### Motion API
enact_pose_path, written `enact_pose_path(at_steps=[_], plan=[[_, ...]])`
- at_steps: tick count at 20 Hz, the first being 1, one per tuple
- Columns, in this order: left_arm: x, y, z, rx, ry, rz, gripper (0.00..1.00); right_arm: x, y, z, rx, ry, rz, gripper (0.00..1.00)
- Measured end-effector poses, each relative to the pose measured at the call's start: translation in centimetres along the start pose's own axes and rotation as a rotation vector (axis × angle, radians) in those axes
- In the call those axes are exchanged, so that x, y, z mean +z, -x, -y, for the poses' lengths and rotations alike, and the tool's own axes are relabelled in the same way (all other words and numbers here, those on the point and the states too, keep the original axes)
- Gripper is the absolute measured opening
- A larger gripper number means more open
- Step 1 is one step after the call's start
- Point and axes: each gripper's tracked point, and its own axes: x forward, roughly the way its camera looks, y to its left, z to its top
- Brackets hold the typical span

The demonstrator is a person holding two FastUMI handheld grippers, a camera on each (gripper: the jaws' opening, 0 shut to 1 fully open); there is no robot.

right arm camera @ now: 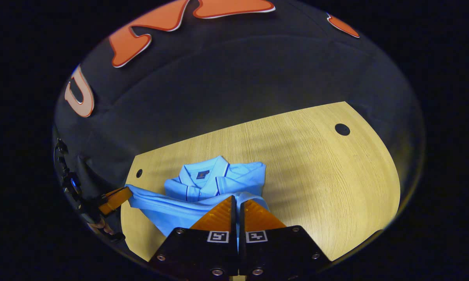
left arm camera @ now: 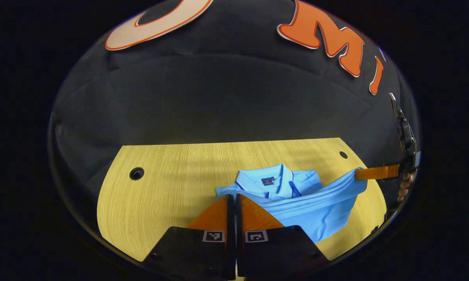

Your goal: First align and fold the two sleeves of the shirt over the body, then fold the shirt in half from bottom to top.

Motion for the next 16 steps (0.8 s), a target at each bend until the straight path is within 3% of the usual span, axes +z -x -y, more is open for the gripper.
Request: enact_pose_path(at_steps=[4, 5, 6, 7, 8, 9, 10, 12, 13, 16], plan=[[1.3, -4.9, -1.5, 0.031, -0.051, 0.024, 0.06, 2.6, -3.9, 0.0, 0.022, -0.119, 0.003, 0.02], [2.0, -5.6, -1.8, 0.040, -0.066, 0.050, 0.10, 2.7, -4.7, 0.0, 0.026, -0.167, -0.004, 0.07], [2.9, -5.9, -1.9, 0.048, -0.076, 0.086, 0.20, 3.0, -5.6, 0.1, 0.032, -0.185, 0.006, 0.13], [3.8, -5.8, -1.7, 0.042, -0.085, 0.111, 0.35, 3.6, -5.8, 0.6, 0.024, -0.174, 0.032, 0.35], [4.0, -5.2, -1.3, 0.034, -0.092, 0.127, 0.49, 3.8, -5.4, 1.0, 0.014, -0.144, 0.056, 0.41], [4.4, -4.4, -1.0, 0.028, -0.089, 0.136, 0.64, 3.9, -4.8, 1.3, -0.001, -0.109, 0.074, 0.66], [4.8, -4.1, -0.4, 0.018, -0.079, 0.146, 0.79, 4.1, -4.0, 1.6, -0.013, -0.076, 0.090, 0.71], [5.4, -2.4, 0.4, 0.012, -0.056, 0.159, 0.96, 3.9, -2.9, 1.7, -0.037, -0.015, 0.118, 0.84], [5.6, -1.3, 0.6, 0.014, -0.049, 0.161, 1.00, 3.7, -2.6, 1.5, -0.048, 0.015, 0.136, 0.90], [6.1, 2.6, 1.6, 0.035, -0.044, 0.196, 1.00, 3.5, -0.1, 0.6, -0.046, 0.105, 0.201, 0.92]])
